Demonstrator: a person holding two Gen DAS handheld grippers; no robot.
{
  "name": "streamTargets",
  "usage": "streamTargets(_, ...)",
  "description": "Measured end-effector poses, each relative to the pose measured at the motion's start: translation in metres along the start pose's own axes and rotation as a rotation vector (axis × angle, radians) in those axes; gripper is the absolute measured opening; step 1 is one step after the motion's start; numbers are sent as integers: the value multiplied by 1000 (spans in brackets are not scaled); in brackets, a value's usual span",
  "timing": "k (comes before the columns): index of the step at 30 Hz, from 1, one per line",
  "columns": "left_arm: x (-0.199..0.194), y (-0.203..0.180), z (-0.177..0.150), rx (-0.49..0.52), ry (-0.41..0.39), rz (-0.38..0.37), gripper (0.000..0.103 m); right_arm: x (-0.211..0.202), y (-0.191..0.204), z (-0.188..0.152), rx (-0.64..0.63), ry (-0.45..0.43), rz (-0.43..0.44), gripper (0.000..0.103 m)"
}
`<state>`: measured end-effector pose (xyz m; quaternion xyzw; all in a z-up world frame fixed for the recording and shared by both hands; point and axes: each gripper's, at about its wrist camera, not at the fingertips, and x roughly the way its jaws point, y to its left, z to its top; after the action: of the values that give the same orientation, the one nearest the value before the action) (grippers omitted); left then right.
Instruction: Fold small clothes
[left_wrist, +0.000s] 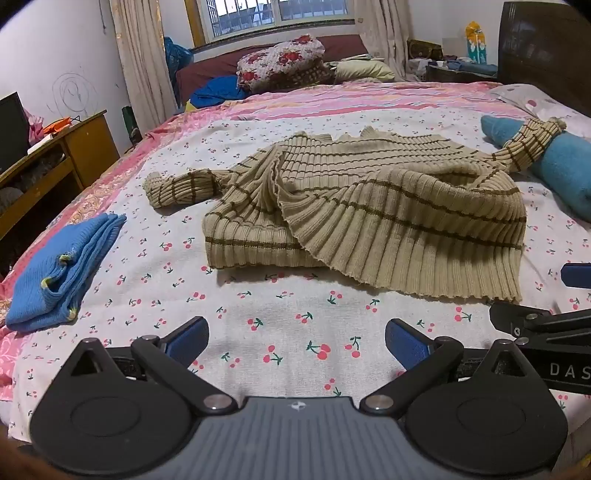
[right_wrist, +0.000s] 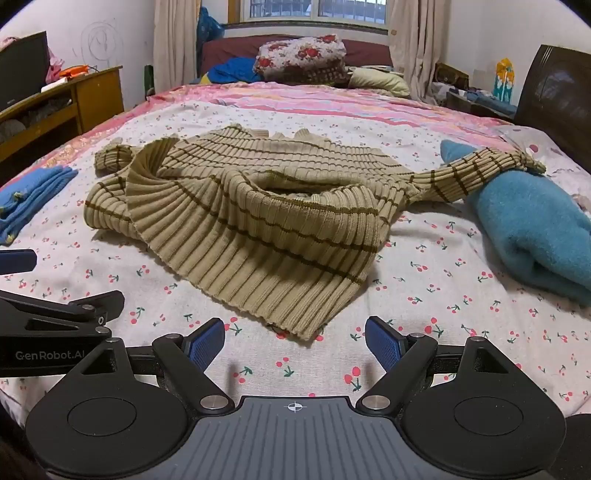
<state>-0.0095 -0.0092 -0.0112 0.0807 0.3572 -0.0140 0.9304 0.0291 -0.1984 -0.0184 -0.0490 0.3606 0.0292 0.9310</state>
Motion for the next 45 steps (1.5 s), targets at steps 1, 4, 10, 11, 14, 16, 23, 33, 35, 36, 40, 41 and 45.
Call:
streamTargets(1, 0, 0, 0, -1, 1, 0, 103, 0, 0, 0, 1, 0, 1, 85)
streamTargets(4, -1, 0, 0, -2, 2, 0, 103, 0, -1, 0, 1, 0, 2, 85)
streamTargets(10, -1, 0, 0, -2, 2, 0, 103, 0, 0, -1, -1, -2, -1, 85)
streamTargets(11, -1, 0, 0, -2, 2, 0, 103, 0, 0, -1, -1, -3, -1, 85)
streamTargets(14, -1, 0, 0, -1, 2, 0, 103, 0, 0, -1, -2, -2, -1, 85)
streamTargets(16, -1, 0, 0, -1, 2, 0, 103, 0, 0, -1, -1, -2, -1, 85)
streamTargets(23, -2, 1, -1, 1, 0, 3, 103, 0, 0, -1, -1, -2, -1, 85)
streamTargets(33, -2, 1, -1, 1, 0, 3, 103, 1, 0, -1, -2, -1, -2, 85)
streamTargets(35, -2, 1, -1, 1, 0, 3, 103, 1, 0, -2, -2, -1, -2, 85)
streamTargets(36, -2, 0, -1, 2, 0, 3, 103, 1, 0, -2, -1, -1, -1, 85)
streamTargets(40, -2, 0, -2, 6, -1, 6, 103, 1, 0, -2, -2, -1, -2, 85)
streamTargets(41, -2, 0, -2, 7, -1, 6, 103, 1, 0, -2, -2, -1, -2, 85)
streamTargets(45, -2, -1, -3, 11, -1, 4, 103, 2, 1, -2, -2, -1, -3, 84)
